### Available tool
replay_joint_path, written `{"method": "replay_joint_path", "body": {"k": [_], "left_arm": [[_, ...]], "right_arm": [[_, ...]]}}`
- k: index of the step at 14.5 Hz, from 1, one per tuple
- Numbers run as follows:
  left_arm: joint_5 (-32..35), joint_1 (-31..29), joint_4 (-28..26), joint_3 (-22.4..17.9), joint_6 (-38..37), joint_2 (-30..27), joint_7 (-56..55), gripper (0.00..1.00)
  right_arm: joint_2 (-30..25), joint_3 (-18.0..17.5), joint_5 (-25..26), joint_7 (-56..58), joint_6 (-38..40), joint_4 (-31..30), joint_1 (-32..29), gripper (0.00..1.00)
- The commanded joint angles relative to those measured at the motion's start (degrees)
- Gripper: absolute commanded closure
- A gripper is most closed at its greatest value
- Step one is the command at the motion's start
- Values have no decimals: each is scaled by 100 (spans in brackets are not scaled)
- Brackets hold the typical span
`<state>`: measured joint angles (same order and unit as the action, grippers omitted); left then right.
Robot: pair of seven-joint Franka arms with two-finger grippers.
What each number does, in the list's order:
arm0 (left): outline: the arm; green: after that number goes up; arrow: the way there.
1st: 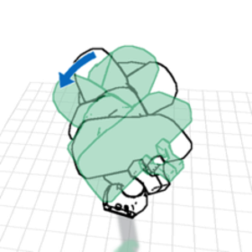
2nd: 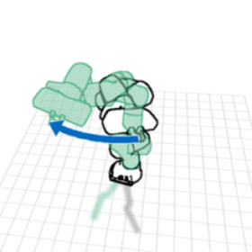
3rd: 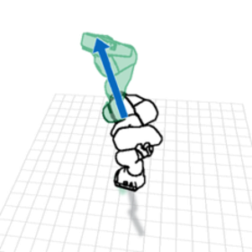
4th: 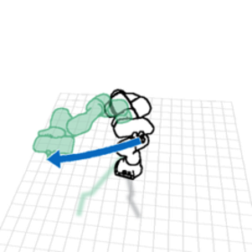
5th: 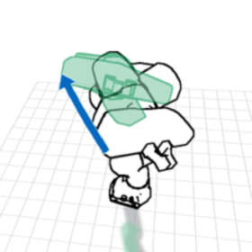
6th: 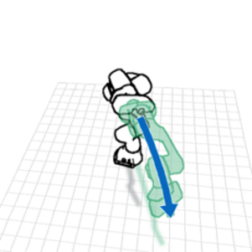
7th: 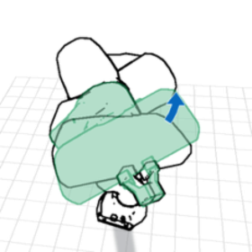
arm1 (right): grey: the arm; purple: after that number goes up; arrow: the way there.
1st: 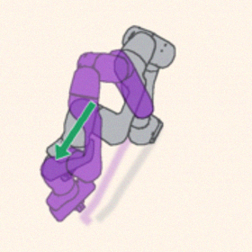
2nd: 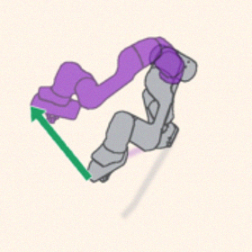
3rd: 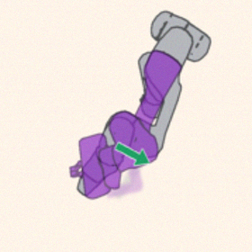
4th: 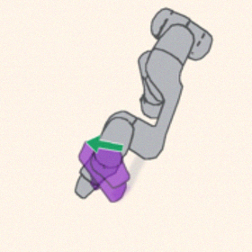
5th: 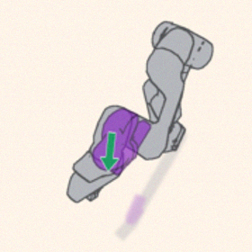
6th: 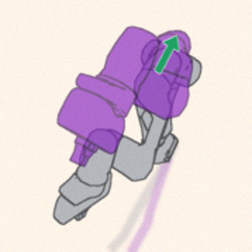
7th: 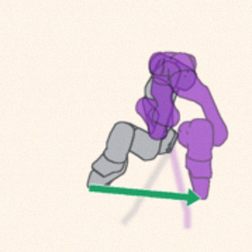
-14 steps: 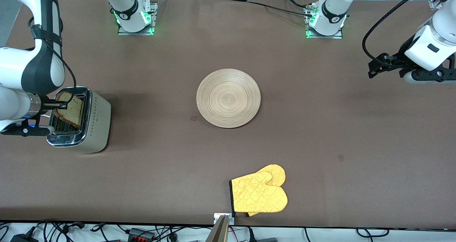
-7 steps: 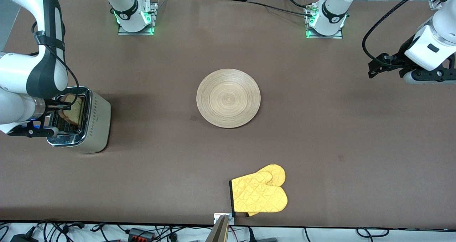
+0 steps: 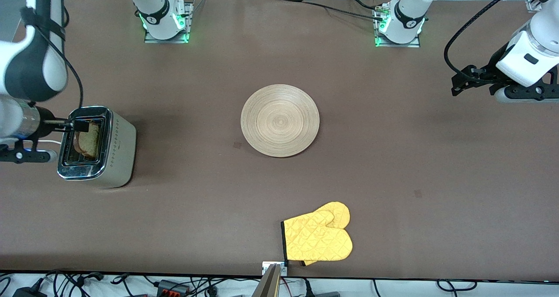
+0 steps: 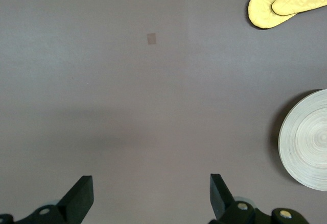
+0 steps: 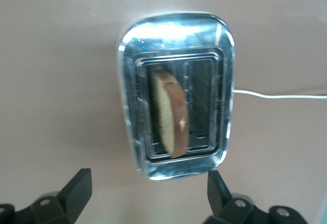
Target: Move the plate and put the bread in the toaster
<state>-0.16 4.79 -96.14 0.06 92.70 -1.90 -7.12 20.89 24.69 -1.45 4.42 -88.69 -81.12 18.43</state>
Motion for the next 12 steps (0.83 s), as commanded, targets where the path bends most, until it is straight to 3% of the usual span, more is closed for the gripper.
{"method": "replay_joint_path", "body": {"k": [1,12], "left_arm": [[-28,4,96,3,-112,-3,61,0],[-28,4,96,3,-112,-3,61,0]], "right_arm": [[-164,-25,-251,94,71,209,-24,0],[-331,-17,-558,-20,229,509,-24,0]]}}
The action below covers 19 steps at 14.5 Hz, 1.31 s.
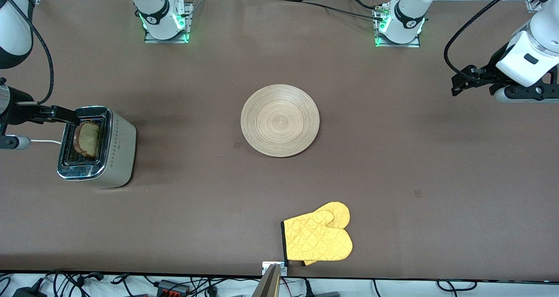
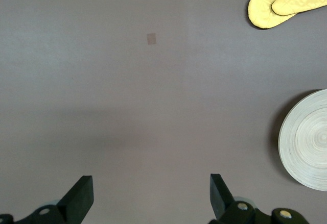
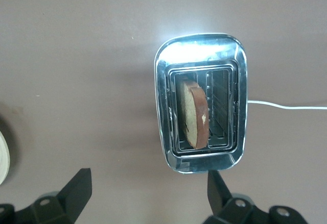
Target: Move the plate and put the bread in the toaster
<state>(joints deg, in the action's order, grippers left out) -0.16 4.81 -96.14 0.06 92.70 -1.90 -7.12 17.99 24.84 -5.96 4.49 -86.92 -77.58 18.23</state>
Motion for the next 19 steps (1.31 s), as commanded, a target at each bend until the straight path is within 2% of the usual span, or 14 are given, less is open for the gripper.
{"method": "replay_joint_path", "body": {"k": [1,5,6,7,8,9,11,15,17,19], "left_arm": [[-28,3,95,2,-103,6,61,0],[-28,3,95,2,-103,6,61,0],[-28,3,95,2,-103,6,61,0],[-28,11,95,2,-103,-3,61,0],[-28,3,95,2,-103,-3,61,0],[-28,11,95,2,-103,6,61,0],[-28,11,95,2,-112,6,61,0],[-28,11,95,2,-112,6,61,0],[-28,11,95,2,-112,-3,61,0],[-28,11,95,2,-112,-3,61,0]], "right_arm": [[-24,-32,-116,-35,43,182,-3,0],[-50,-76,-195,-500,35,243,-21,0],[-94,-215,-186,-545,26,243,-134,0],[-129,-469,-186,-519,-9,217,-431,0],[-199,-916,-143,-475,-114,182,-825,0],[-304,-1451,-12,-475,-219,104,-1273,0],[-410,-2113,375,-440,-422,-37,-1838,0],[-647,-2256,482,-405,-887,-502,-2015,0],[-692,-2501,482,-300,-941,-565,-2243,0],[-709,-2528,508,-273,-880,-556,-2253,0]]}}
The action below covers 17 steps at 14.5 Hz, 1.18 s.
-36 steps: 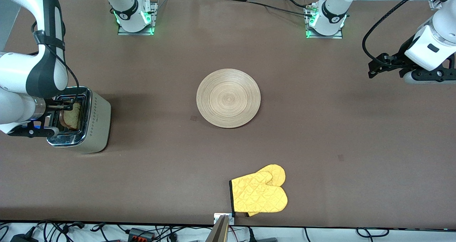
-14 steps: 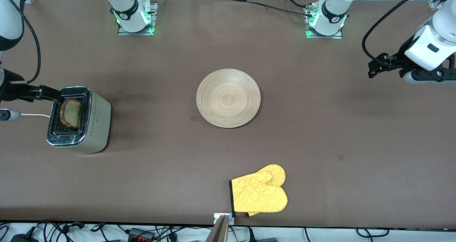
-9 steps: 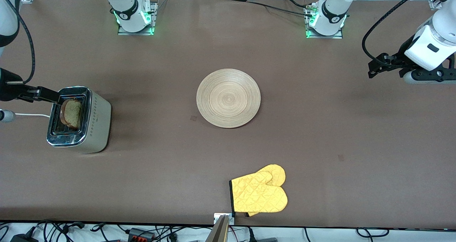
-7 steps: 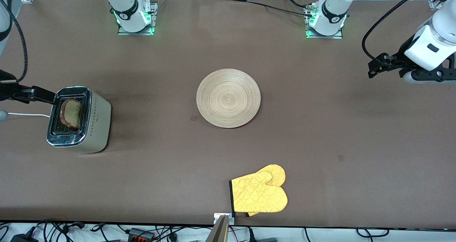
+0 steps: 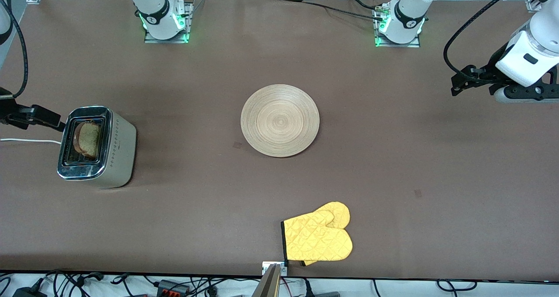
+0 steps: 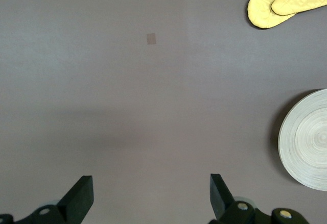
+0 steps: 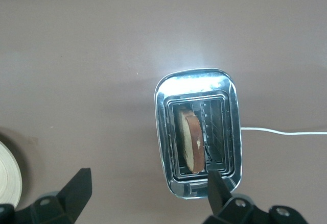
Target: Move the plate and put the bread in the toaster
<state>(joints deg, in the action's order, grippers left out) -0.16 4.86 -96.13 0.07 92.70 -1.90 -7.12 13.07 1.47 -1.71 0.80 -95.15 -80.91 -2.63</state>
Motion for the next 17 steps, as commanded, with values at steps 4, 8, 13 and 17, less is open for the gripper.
{"method": "replay_joint_path", "body": {"k": [4,8,13,17], "left_arm": [[-28,6,95,2,-112,-3,61,0],[-28,6,95,2,-112,-3,61,0],[-28,6,95,2,-112,-3,61,0],[-28,6,95,2,-112,6,61,0]], "right_arm": [[-611,-200,188,79,103,-757,-115,0],[-1288,-200,258,79,-179,-1663,-106,0],[-1544,-191,259,105,-153,-1894,-115,0],[-1544,-174,259,122,-135,-1841,-123,0]]}}
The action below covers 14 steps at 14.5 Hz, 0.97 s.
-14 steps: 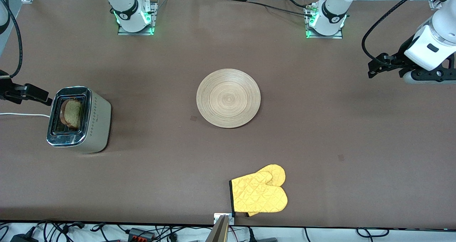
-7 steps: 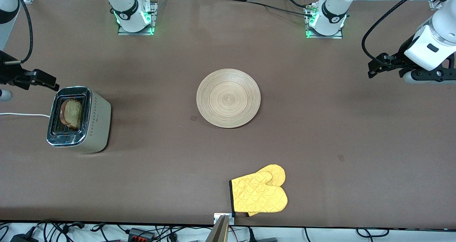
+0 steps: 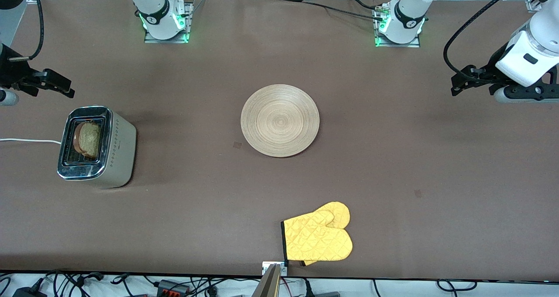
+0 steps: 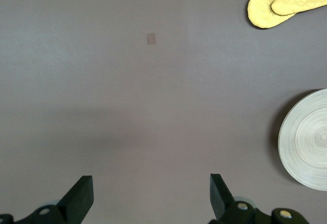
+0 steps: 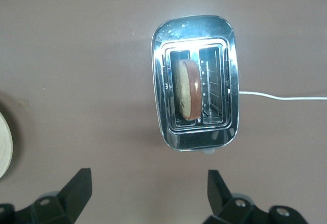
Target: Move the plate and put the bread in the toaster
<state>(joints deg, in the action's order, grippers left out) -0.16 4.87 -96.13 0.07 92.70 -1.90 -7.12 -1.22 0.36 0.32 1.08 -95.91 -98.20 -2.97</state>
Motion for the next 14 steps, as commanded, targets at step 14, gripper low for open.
{"method": "replay_joint_path", "body": {"k": [14], "left_arm": [[-2,14,288,2,-112,120,114,0]], "right_arm": [[-80,-89,3,42,20,-112,-81,0]]}}
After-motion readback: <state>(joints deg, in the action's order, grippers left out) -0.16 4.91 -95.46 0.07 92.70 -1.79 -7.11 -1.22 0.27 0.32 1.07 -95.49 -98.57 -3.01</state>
